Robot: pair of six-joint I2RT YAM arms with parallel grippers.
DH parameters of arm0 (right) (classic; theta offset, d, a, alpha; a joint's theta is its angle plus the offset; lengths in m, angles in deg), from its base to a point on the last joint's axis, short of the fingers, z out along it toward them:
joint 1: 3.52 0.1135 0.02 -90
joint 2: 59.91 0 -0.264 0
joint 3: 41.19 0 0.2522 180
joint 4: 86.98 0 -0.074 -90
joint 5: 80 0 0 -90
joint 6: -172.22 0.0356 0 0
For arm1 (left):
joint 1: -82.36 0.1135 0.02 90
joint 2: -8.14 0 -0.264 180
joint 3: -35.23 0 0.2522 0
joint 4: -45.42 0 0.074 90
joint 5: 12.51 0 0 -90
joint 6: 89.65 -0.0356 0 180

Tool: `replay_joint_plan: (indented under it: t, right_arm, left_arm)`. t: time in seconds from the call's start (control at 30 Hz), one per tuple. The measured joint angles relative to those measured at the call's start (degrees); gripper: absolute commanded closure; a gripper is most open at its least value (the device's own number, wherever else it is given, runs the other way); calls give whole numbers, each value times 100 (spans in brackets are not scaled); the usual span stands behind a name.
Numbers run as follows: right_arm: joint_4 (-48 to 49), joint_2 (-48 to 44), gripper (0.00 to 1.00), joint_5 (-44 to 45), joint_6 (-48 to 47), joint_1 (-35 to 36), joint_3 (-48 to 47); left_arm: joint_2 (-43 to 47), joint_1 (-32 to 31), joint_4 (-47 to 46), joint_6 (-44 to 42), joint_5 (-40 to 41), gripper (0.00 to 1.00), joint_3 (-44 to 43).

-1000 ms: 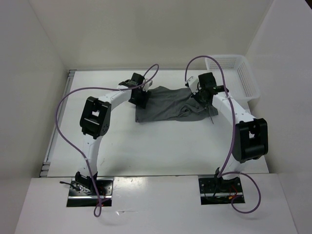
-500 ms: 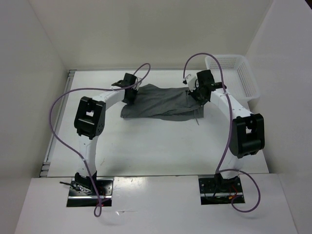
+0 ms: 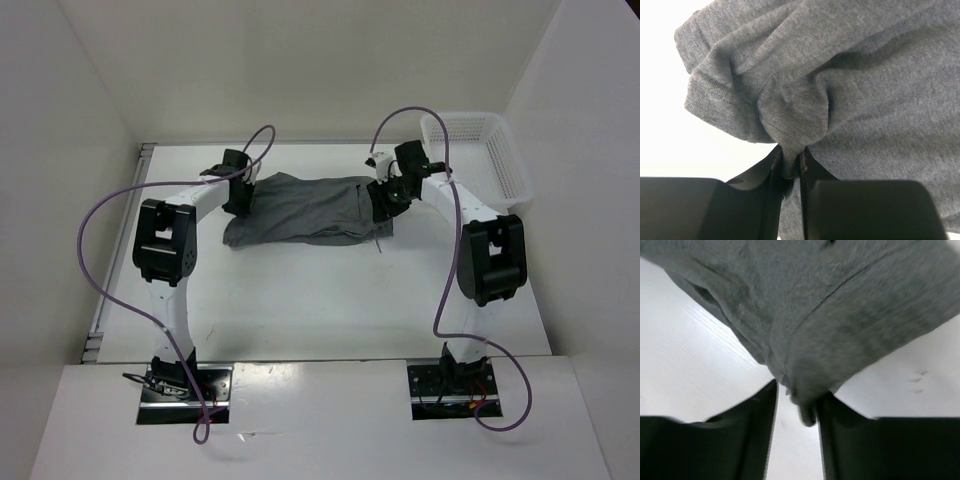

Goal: Fold and stack the shorts
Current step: Fold the shorts

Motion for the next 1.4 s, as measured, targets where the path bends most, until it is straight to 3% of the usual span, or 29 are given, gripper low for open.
replay_joint_plan:
  t: [0.03, 0.1, 0.63, 0.67, 0.77, 0.8, 0.87, 1.07, 1.4]
  right_arm:
    - [33, 2, 40, 9, 155, 0, 68]
    - [138, 2, 35, 90, 424, 0, 280]
    - [479, 671, 32, 645, 1620, 0, 629]
    - [476, 671, 26, 612, 1624, -4, 629]
    - [437, 623, 19, 219, 1631, -105, 629]
    - [426, 592, 10, -11, 1663, -168, 647]
    - [433, 455, 1, -461, 1797, -354, 782]
    - [435, 22, 1, -1134, 2485, -905, 1191]
    - [758, 354, 3, -732, 3644, -848, 920]
  left_arm:
    - [7, 22, -2, 0, -52, 77, 11]
    - [22, 59, 2, 4, -125, 77, 33]
    - [26, 258, 33, 11, -608, 76, 42]
    - [26, 260, 33, 11, -608, 76, 42]
    - [26, 258, 33, 11, -608, 75, 42]
    - [26, 258, 33, 11, -608, 75, 42]
    - [26, 260, 35, 13, -608, 75, 42]
    - [-9, 269, 116, 9, -638, 75, -31]
    - [-22, 284, 146, 11, -651, 73, -44]
